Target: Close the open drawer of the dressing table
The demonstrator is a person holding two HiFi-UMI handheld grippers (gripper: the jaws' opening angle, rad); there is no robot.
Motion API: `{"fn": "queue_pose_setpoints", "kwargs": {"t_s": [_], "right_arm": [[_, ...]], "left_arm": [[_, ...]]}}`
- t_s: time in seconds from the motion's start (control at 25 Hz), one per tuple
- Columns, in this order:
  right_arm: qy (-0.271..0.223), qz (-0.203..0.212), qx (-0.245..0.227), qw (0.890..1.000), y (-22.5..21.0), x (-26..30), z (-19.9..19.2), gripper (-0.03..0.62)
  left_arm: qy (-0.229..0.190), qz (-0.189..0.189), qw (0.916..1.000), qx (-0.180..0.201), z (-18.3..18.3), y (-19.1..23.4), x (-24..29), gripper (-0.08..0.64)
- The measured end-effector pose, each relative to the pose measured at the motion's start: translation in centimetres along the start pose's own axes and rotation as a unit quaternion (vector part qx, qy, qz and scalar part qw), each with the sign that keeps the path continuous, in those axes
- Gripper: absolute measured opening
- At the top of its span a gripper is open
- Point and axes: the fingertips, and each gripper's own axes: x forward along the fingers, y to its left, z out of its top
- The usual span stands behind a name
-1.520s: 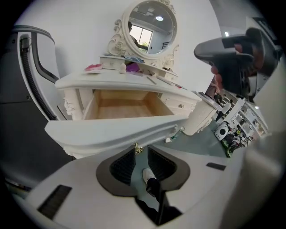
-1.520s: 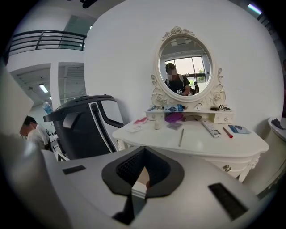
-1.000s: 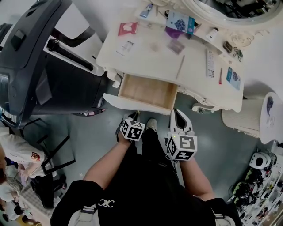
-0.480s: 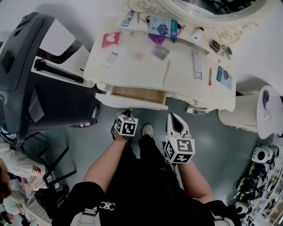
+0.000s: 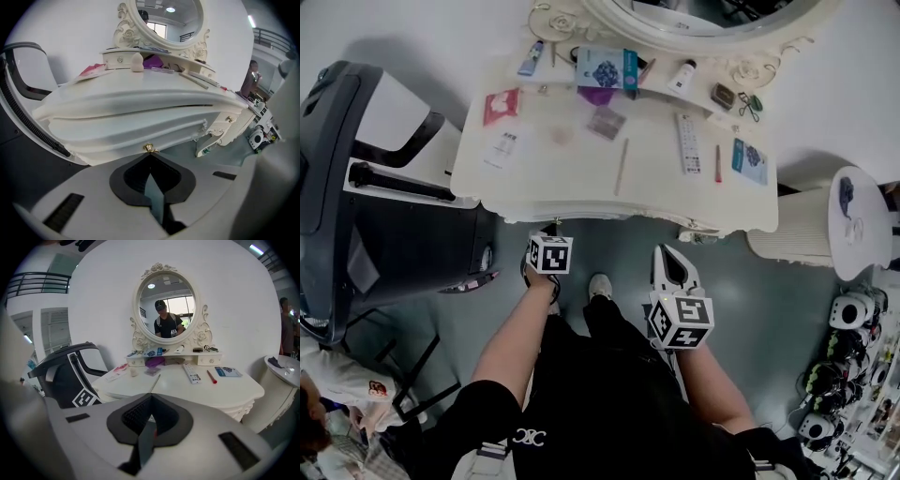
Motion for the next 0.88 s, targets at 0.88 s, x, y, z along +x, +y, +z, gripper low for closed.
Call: {"fn": "queue_pose_setpoints", "kwargs": {"t_s": [0.88], "right_arm": [[-0.038,-0.042,0.031,0.998,-1.8,-2.4,2.9,0.008]], "left_arm": [[-0.041,-0.006,0.9991,-0.01,4.0,0.2,-1.6,0.008]]}}
